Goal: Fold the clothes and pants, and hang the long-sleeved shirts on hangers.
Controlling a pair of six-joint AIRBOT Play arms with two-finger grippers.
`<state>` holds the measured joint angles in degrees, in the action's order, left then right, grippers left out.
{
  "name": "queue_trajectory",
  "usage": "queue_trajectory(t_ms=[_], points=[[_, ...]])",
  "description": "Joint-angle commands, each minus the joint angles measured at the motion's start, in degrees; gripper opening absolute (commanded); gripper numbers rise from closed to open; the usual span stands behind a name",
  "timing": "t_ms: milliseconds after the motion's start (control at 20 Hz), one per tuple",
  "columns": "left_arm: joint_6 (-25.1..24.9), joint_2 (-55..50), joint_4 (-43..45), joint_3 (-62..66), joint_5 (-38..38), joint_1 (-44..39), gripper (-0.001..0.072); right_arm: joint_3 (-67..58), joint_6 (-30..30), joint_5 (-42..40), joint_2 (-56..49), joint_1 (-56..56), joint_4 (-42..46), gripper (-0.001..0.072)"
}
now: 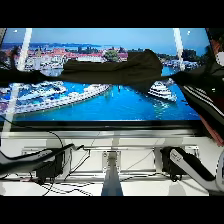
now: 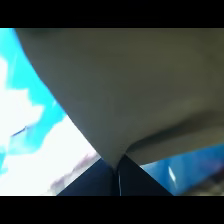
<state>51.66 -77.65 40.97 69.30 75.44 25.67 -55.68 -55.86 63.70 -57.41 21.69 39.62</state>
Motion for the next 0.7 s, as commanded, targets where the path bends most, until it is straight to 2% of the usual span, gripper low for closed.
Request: queue_trajectory(t_ms=[0,100,250,400,550,650], points=[[-0.3,11.7,-8.5,4.9,-4.2,0.3,0.0014,-8.9,0.1,-0.6,11.3,0.0,-0.2,0.0014],[-0.3,19.8,-10.5,6.4,-11.1,1.2,0.0014,-15.2,0.1,-1.9,16.3,0.0,-0.2,0.0014],[-0.3,32.9,-11.0,6.4,-26.0,2.8,0.0014,-25.1,0.1,-3.7,21.5,0.0,0.1,0.0014],[-0.3,44.2,-7.0,6.4,-37.9,4.9,0.0015,-32.5,0.0,-3.7,23.9,0.0,0.2,0.0014],[-0.3,50.6,1.8,6.4,-43.1,5.4,0.0014,-35.5,0.0,-4.3,24.9,0.0,0.3,0.0014],[-0.2,50.8,5.1,6.4,-43.6,5.4,0.0014,-35.5,0.0,-5.4,23.7,0.1,1.2,0.0014]])
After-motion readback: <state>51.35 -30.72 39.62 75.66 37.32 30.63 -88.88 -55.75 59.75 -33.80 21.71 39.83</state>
